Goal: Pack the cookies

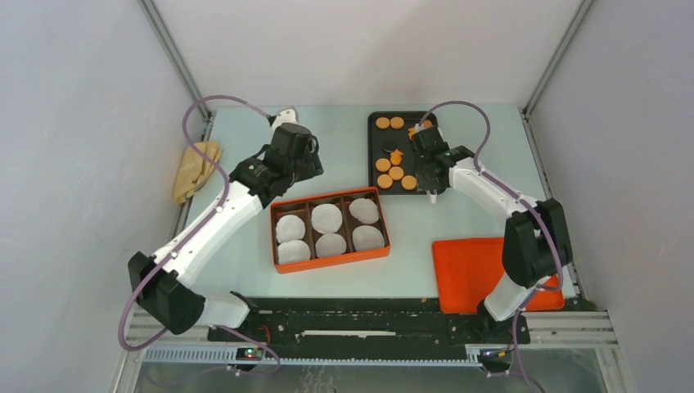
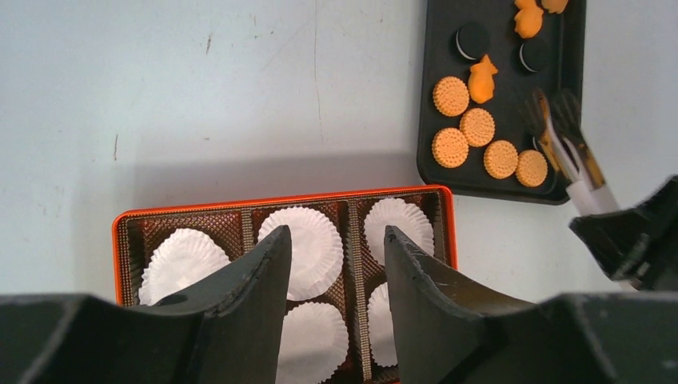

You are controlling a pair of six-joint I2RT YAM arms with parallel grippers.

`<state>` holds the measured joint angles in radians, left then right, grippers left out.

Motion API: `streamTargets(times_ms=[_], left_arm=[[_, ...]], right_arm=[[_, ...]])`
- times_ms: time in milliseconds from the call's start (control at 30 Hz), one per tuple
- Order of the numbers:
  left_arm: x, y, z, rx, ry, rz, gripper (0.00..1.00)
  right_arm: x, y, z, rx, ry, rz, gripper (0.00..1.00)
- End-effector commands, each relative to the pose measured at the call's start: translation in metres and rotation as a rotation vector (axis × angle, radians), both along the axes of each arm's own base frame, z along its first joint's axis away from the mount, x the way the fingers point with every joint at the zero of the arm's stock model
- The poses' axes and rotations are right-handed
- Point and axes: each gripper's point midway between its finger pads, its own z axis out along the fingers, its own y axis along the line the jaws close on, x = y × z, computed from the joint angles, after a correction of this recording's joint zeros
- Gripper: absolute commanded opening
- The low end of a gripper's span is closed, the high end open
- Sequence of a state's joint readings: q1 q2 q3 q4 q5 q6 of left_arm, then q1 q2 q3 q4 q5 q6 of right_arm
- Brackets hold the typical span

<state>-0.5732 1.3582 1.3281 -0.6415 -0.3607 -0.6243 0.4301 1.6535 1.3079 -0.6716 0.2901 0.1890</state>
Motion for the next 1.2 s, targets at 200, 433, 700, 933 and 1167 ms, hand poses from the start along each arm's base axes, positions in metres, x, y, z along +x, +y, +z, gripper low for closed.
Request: streamTargets(times_ms=[200, 433, 700, 933, 1167], left_arm=[[-0.009, 0.016, 0.015, -0.001, -0.064, 0.037, 0.54], [-0.011, 0.019, 0.017, 0.000, -0.068, 0.047, 0.55], [-0.015, 0.021, 0.020, -0.009, -0.076, 0.048, 0.56], [-0.015, 0.018, 0.015, -0.013, -0.063, 0.038, 0.56], [-0.016, 0.017, 0.012, -0.011, -0.054, 0.034, 0.56]], right_arm=[[0.053, -0.002, -0.011, 0.065, -0.042, -0.076, 0.45], [0.068, 0.008, -0.012, 0.136, -0.023, -0.065, 0.46], [0.078, 0.008, -0.011, 0.190, 0.001, -0.085, 0.50], [0.092, 0.000, -0.025, 0.171, 0.053, -0.121, 0.50], [0.094, -0.001, -0.038, 0.152, 0.080, -0.131, 0.47]])
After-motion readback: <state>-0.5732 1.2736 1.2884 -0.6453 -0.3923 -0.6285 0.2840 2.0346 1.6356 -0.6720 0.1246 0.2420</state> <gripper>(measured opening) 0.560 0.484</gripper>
